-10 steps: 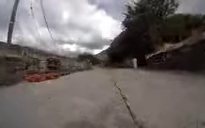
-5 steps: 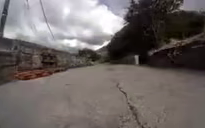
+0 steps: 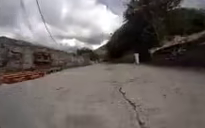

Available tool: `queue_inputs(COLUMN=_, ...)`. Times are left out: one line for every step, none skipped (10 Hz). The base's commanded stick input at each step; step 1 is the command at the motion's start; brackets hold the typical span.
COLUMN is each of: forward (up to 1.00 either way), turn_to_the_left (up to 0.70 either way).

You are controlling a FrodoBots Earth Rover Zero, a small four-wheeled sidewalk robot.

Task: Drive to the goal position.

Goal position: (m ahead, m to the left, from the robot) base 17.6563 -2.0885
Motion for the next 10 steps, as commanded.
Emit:
queue_inputs(forward=1.00, turn_to_the_left=0.00)
queue_inputs(forward=1.00, turn_to_the_left=0.00)
queue_inputs(forward=1.00, turn_to_the_left=0.00)
queue_inputs(forward=1.00, turn_to_the_left=0.00)
queue_inputs(forward=1.00, turn_to_the_left=0.00)
queue_inputs(forward=1.00, turn_to_the_left=0.00)
queue_inputs(forward=1.00, turn_to_the_left=0.00)
queue_inputs(forward=1.00, turn_to_the_left=0.00)
queue_inputs(forward=1.00, turn_to_the_left=0.00)
queue_inputs(forward=1.00, turn_to_the_left=0.00)
